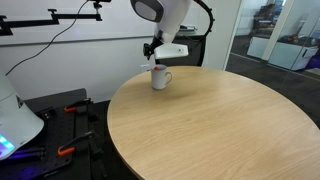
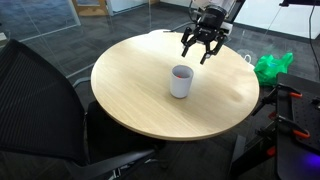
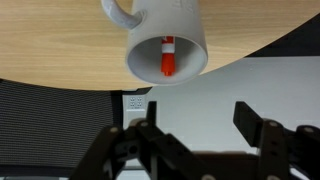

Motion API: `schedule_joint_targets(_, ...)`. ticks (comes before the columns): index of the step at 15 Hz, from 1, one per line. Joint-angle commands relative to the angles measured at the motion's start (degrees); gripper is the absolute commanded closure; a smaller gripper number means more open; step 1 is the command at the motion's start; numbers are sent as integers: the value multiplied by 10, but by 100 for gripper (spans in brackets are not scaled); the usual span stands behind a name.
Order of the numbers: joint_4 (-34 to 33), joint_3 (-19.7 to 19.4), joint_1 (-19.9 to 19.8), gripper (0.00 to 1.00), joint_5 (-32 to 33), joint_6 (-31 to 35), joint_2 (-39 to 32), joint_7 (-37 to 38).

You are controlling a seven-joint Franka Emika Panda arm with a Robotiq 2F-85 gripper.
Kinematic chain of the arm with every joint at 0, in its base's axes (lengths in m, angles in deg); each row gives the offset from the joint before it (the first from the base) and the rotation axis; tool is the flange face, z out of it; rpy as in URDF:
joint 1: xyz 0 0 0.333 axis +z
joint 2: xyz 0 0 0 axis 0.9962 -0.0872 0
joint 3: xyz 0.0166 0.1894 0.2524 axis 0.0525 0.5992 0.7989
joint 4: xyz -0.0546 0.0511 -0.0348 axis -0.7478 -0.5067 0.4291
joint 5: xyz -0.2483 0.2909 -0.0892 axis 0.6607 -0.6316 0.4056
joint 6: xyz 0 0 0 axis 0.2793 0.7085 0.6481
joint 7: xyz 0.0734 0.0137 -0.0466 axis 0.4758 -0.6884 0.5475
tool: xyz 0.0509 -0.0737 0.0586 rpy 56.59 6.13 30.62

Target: Put the marker in the mug and then remove it and put it on the table

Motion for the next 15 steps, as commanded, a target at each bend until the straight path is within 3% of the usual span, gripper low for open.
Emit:
schedule_joint_targets(1, -17, 8, 0, 26, 15, 26, -18, -10)
schedule_joint_targets(5, -33, 16, 3, 37, 31, 49, -39, -4)
schedule_joint_targets(15, -72, 34, -1, 44, 69, 57, -80, 6)
